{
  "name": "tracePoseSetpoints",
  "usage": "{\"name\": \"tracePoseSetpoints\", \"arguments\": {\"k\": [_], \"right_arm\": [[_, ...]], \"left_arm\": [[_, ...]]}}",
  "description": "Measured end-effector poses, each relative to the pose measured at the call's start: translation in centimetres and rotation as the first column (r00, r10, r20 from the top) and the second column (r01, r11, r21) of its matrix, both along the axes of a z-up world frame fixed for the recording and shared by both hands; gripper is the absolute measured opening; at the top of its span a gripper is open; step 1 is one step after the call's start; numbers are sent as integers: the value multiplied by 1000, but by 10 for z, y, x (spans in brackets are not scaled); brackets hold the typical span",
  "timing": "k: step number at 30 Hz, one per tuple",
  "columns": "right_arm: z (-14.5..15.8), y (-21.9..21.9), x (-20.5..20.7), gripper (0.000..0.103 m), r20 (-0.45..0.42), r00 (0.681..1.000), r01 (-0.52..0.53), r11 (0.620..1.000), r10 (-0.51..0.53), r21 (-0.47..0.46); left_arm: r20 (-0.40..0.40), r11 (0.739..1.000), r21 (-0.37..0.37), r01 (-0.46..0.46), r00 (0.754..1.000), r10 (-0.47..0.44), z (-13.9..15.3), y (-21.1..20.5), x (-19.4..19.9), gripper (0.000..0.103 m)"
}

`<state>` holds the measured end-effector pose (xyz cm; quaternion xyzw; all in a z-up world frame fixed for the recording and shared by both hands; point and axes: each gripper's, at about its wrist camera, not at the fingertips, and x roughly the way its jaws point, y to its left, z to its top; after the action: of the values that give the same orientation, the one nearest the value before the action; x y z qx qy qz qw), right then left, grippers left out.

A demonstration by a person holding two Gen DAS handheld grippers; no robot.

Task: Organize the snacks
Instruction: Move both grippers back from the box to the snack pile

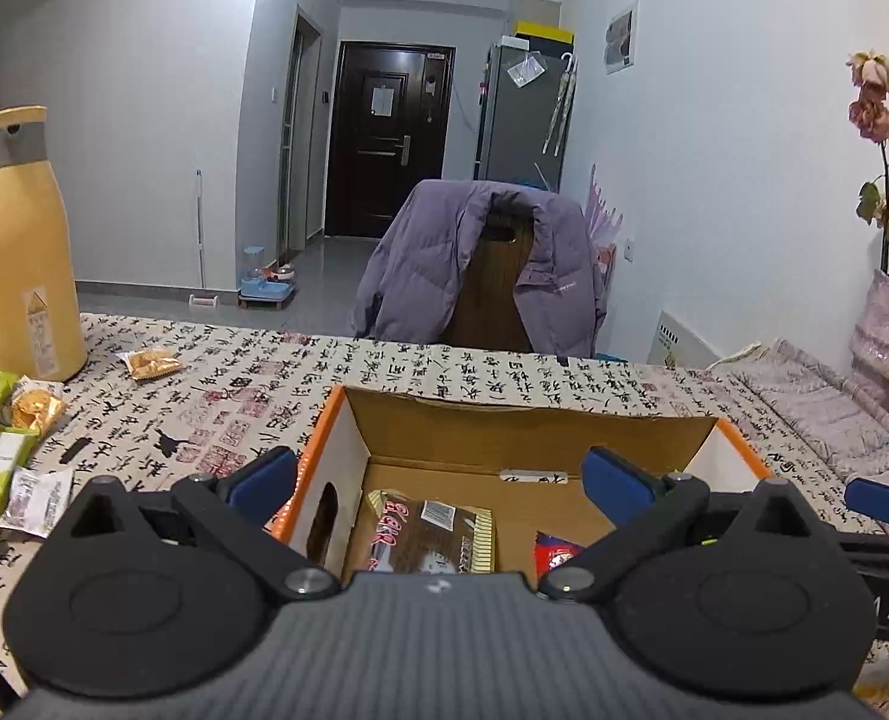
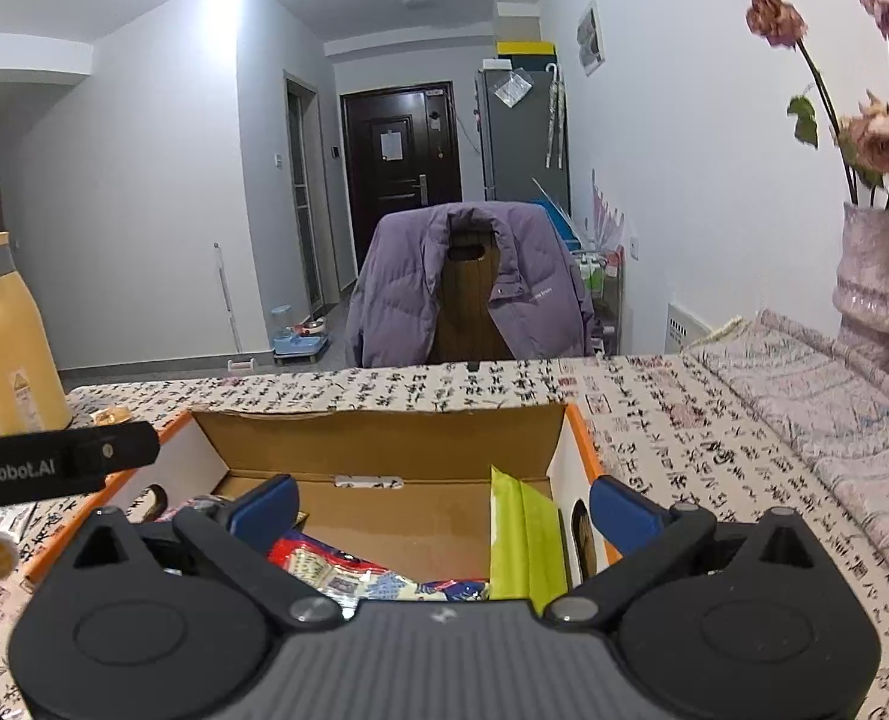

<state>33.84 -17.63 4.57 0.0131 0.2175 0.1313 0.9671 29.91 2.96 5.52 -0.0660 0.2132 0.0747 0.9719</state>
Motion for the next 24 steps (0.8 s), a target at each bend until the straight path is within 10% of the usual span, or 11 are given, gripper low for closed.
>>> {"name": "tracePoseSetpoints", "arguments": {"k": [24], "right_arm": [[0,-22,-119,103,9,999,-44,997,45,-61]], "left_arm": [[11,1000,-14,25,1000,-25,-4,5,-120,103]]}}
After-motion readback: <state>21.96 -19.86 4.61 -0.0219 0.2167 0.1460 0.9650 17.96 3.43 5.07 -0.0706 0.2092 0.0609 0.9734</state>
